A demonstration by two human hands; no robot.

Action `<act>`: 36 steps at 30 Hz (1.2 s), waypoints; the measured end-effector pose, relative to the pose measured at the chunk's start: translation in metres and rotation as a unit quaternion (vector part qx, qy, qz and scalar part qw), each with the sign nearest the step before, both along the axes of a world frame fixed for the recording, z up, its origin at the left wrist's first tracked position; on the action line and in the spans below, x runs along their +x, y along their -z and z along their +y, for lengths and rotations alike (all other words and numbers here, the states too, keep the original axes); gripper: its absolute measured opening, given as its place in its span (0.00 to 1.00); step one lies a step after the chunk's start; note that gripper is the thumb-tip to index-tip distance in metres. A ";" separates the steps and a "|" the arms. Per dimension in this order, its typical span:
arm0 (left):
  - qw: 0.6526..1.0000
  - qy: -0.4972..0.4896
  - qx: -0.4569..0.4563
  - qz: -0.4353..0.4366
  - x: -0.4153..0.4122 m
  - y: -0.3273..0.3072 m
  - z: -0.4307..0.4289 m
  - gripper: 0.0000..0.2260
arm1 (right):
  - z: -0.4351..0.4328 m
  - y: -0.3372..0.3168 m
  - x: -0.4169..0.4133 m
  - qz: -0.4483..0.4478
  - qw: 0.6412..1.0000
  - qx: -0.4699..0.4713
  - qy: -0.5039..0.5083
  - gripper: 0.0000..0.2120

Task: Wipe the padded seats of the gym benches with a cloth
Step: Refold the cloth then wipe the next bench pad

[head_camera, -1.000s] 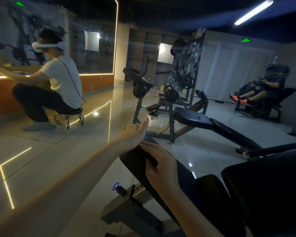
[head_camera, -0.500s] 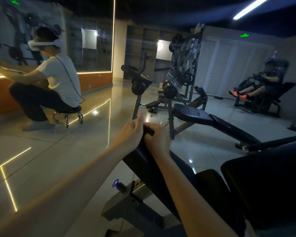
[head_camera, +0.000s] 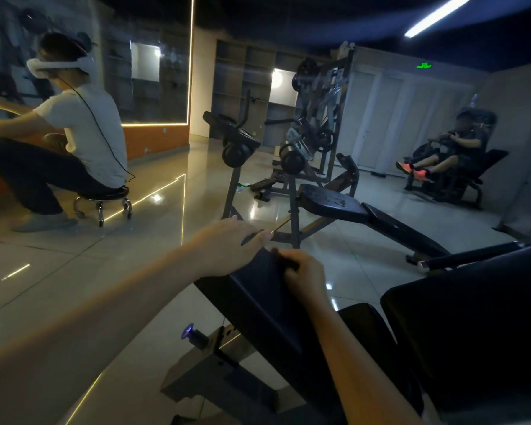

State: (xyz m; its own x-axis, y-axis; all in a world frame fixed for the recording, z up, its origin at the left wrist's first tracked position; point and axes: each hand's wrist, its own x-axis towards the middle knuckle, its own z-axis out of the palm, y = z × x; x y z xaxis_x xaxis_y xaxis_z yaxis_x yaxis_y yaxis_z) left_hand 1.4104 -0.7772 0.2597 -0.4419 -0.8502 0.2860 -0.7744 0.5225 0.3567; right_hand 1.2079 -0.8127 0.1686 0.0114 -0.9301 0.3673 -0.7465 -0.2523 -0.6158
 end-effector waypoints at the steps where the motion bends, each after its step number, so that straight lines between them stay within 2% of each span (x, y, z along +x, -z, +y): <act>1: 1.000 -0.008 -0.007 0.001 -0.001 0.000 0.001 0.25 | -0.001 0.010 -0.015 0.012 0.999 0.029 0.024 0.13; 6: 0.999 -0.037 -0.005 0.017 -0.002 0.008 -0.002 0.30 | -0.001 0.049 -0.074 0.056 0.984 0.100 0.138 0.17; 9: 0.999 -0.029 -0.008 0.013 -0.001 0.008 -0.003 0.31 | 0.000 0.052 -0.079 0.027 0.974 0.133 0.179 0.16; 12: 0.996 -0.030 0.014 -0.085 -0.003 0.002 -0.002 0.35 | 0.006 0.045 -0.070 -0.035 0.965 0.140 0.218 0.18; 14: 0.982 -0.039 0.021 -0.181 -0.007 0.000 -0.005 0.31 | 0.013 0.039 -0.059 -0.058 0.969 0.121 0.206 0.20; 16: 0.975 -0.034 0.032 -0.218 -0.008 -0.004 -0.009 0.27 | 0.022 0.022 -0.037 -0.096 0.979 0.106 0.146 0.19; 19: 0.988 -0.011 0.053 -0.147 -0.008 -0.009 -0.013 0.22 | 0.031 -0.011 0.014 -0.110 0.993 0.048 0.022 0.19; 22: 0.996 -0.011 0.077 -0.051 -0.010 -0.014 -0.013 0.19 | 0.043 -0.027 0.051 -0.048 0.997 -0.043 -0.037 0.23; 25: 0.994 -0.028 0.083 -0.064 -0.013 -0.015 -0.014 0.19 | 0.045 -0.013 0.037 -0.046 0.996 -0.050 -0.055 0.26; 27: 0.992 -0.043 0.067 -0.099 -0.015 -0.015 -0.012 0.20 | 0.040 0.006 0.004 -0.034 0.999 -0.024 -0.033 0.25; 31: 0.990 -0.049 0.055 -0.117 -0.018 -0.015 -0.006 0.20 | 0.033 0.048 -0.071 0.027 0.992 0.059 0.109 0.21; 33: 0.990 -0.055 0.047 -0.118 -0.018 -0.015 -0.004 0.19 | 0.029 0.058 -0.086 0.019 0.982 0.099 0.158 0.21; 36: 0.993 -0.059 0.050 -0.093 -0.017 -0.013 -0.005 0.15 | 0.023 0.051 -0.080 0.000 0.977 0.123 0.176 0.21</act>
